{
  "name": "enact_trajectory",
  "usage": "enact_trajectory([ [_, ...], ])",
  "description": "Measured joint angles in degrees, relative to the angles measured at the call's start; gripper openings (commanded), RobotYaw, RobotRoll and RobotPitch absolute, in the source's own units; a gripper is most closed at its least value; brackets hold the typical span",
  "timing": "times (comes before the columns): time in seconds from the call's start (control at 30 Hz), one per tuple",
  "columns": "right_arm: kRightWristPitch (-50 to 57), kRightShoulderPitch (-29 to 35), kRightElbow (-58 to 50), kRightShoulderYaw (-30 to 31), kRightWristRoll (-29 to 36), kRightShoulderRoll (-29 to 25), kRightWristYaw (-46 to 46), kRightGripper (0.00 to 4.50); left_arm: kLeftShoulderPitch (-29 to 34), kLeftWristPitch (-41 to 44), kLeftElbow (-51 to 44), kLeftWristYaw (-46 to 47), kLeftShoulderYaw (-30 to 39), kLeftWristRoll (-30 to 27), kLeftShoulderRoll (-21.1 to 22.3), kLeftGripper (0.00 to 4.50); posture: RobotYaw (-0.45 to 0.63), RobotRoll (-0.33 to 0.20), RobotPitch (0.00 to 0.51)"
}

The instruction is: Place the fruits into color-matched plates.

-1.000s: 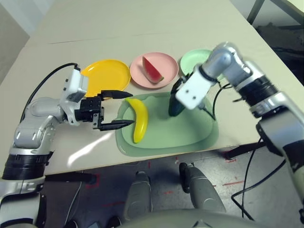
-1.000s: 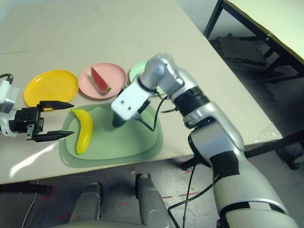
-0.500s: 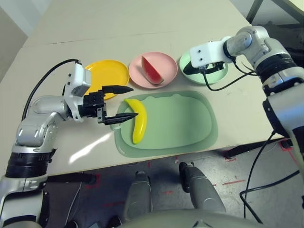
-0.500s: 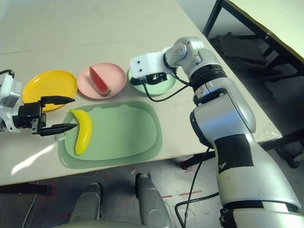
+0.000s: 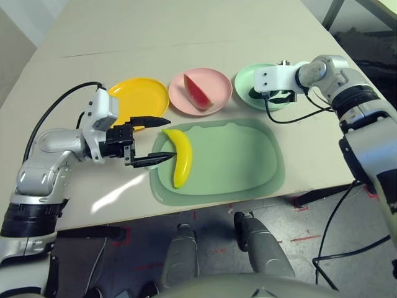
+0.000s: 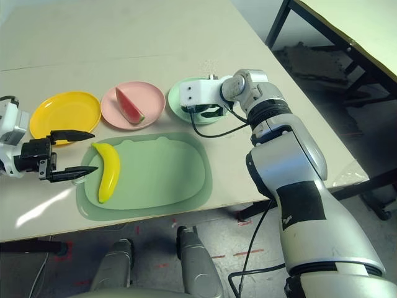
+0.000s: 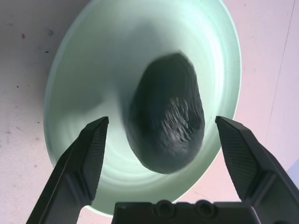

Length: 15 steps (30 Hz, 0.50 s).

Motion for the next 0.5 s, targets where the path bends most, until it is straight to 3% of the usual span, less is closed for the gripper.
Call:
enact_trajectory([
  [0.13, -1.1, -0.3, 0.0, -0.1, -0.1, -1.1, 2.0, 4.48, 0.0, -1.0, 0.0, -0.4, 0.0, 0.5, 0.0, 4.5, -0.02, 0.0, 0.214],
  [0.3, -2.5, -5.0, -1.1, -4.8, 4.3, -1.9, 12.0, 4.48, -0.6, -2.2, 0.6, -2.1, -0.1, 1.2, 0.9, 4.5, -0.02, 0.0, 0.22],
  [0.4, 0.4, -5.5, -5.4, -11.9, 12.7, -2.1, 23.8, 4.48, -1.2, -3.4, 1.7, -3.2, -0.2, 2.3, 1.8, 4.5, -0.01, 0.0, 0.222],
  [0.5, 10.5, 1.5, -16.1, -18.5, 23.3, -2.3, 36.8, 4.48, -1.6, -4.7, 1.9, -4.2, -0.4, 3.3, 2.5, 4.5, -0.02, 0.0, 0.223],
])
